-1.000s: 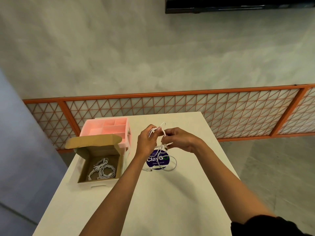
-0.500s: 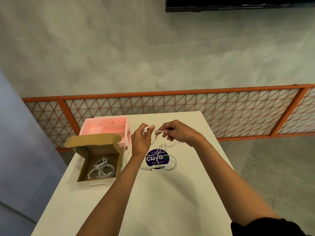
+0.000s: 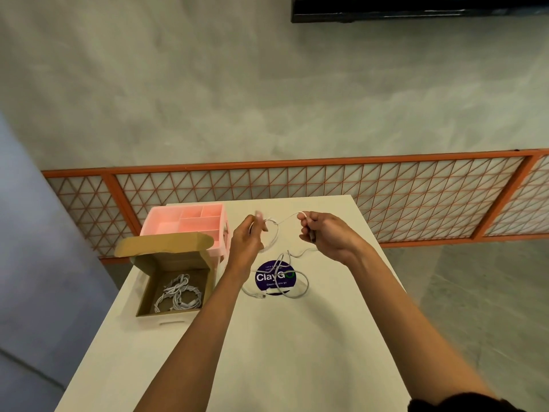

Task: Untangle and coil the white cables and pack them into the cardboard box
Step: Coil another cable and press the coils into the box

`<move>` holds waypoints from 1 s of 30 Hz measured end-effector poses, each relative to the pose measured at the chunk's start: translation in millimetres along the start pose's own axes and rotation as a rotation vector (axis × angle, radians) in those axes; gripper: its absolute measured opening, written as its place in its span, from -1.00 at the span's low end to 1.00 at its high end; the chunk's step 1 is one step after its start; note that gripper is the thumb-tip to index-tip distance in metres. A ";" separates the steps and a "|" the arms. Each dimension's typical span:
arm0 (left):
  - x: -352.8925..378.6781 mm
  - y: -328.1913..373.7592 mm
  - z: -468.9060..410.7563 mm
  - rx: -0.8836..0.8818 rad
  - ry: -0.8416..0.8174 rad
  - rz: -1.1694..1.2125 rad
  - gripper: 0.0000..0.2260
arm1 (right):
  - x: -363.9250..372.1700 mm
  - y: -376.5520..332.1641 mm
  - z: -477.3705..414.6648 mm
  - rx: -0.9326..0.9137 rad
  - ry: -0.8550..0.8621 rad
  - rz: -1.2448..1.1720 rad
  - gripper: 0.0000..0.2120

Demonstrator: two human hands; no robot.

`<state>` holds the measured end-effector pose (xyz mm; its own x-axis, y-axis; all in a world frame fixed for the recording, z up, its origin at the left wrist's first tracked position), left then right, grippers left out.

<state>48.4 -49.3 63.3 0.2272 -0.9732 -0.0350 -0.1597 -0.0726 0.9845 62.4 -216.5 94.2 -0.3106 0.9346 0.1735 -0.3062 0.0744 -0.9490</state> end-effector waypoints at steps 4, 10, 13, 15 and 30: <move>4.8 2.3 1.1 -0.118 -0.090 0.317 -0.69 | -4.9 8.8 -2.7 0.073 0.079 -0.221 -0.75; 7.0 5.6 9.7 -0.061 -0.360 0.285 -0.79 | -7.0 0.1 0.5 -0.039 0.156 -0.194 -0.77; 7.9 11.3 11.8 -0.061 -0.486 0.277 -0.88 | -1.5 -3.3 1.3 -0.043 0.131 -0.225 -0.76; 6.8 13.9 12.6 -0.070 -0.552 0.227 -0.89 | 1.4 -6.2 2.3 -0.071 0.165 -0.165 -0.76; 11.8 33.1 6.1 0.115 -0.253 0.000 -0.80 | 8.7 -4.8 -1.1 -0.109 0.259 -0.074 -0.77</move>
<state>39.9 -64.6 94.4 -0.0173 -0.9957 -0.0908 -0.2711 -0.0827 0.9590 62.1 -208.3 99.9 -0.0469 0.9819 0.1835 -0.2169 0.1693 -0.9614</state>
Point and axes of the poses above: each hand's wrist, its own z-axis away from the middle knuckle, its own x-axis out of the palm, y = z × x, the point moved 5 cm from there along -z, towards the middle knuckle, and after that the axes turned 5 degrees about x, right-handed, at the moved point
